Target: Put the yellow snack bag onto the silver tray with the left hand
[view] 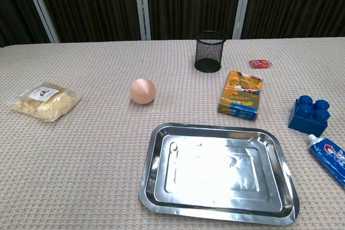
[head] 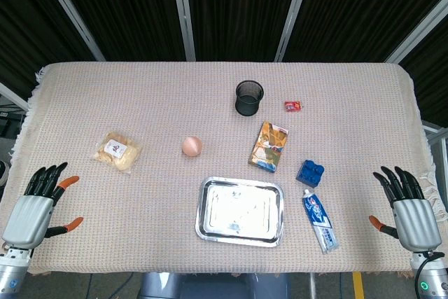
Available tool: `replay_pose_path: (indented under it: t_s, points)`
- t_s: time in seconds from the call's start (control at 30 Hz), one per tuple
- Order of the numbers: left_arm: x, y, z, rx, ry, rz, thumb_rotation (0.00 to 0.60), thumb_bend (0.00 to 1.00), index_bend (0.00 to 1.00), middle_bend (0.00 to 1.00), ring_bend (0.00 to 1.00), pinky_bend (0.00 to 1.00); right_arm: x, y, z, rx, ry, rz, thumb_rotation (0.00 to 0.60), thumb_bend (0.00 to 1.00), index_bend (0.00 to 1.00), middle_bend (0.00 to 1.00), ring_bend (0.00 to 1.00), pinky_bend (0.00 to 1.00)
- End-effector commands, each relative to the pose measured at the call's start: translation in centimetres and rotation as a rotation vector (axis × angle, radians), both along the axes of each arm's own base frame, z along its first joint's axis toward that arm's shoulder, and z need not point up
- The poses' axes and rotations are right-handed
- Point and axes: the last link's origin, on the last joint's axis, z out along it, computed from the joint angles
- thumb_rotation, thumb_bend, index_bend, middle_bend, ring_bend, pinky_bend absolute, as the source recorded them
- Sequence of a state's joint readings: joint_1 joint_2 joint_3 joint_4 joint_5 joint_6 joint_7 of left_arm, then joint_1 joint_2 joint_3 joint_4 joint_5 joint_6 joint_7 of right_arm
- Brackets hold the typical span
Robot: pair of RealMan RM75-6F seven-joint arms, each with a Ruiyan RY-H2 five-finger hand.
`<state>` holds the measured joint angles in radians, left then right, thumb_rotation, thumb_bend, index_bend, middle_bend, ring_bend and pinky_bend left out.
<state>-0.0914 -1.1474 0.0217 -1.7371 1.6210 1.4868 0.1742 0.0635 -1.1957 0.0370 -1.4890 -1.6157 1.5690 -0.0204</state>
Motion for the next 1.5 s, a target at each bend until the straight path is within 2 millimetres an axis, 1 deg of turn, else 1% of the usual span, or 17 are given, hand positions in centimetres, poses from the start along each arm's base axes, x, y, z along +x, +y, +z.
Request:
replay_pose_path:
  t_s: [0.03,0.5,1.07,1.2,1.37,1.5]
  points:
    - [-0.1,0.1,0.0,0.000,0.002,0.000,0.519,0.09,0.22,0.01,0.00,0.00,0.1,0.0,0.0,-0.002,0.000,-0.001,0.600,0.00,0.13,0.08,0.00,0.10]
    - [-0.1,0.1,0.1,-0.003,0.003,0.005,0.519,0.09,0.22,0.01,0.00,0.00,0.0,-0.2,0.0,-0.002,-0.001,-0.002,0.600,0.00,0.13,0.08,0.00,0.10]
    - [0.1,0.6,0.0,-0.010,0.017,-0.002,0.521,0.09,0.23,0.02,0.00,0.00,-0.3,-0.1,0.1,-0.007,-0.006,-0.009,0.600,0.00,0.13,0.08,0.00,0.10]
    - [0.2,1.3,-0.2,-0.021,0.032,-0.003,0.523,0.09,0.23,0.01,0.00,0.00,-0.3,-0.3,0.2,-0.008,-0.003,-0.005,0.600,0.00,0.13,0.08,0.00,0.10]
    - [0.3,2.6,-1.0,-0.074,0.065,0.002,0.520,0.09,0.21,0.00,0.00,0.00,-0.3,-0.3,0.3,-0.009,-0.005,-0.008,0.600,0.00,0.13,0.08,0.00,0.10]
    - [0.5,4.7,-1.6,-0.120,0.117,-0.003,0.519,0.09,0.15,0.00,0.00,0.00,-0.4,-0.2,0.4,-0.013,-0.006,-0.008,0.600,0.00,0.13,0.08,0.00,0.10]
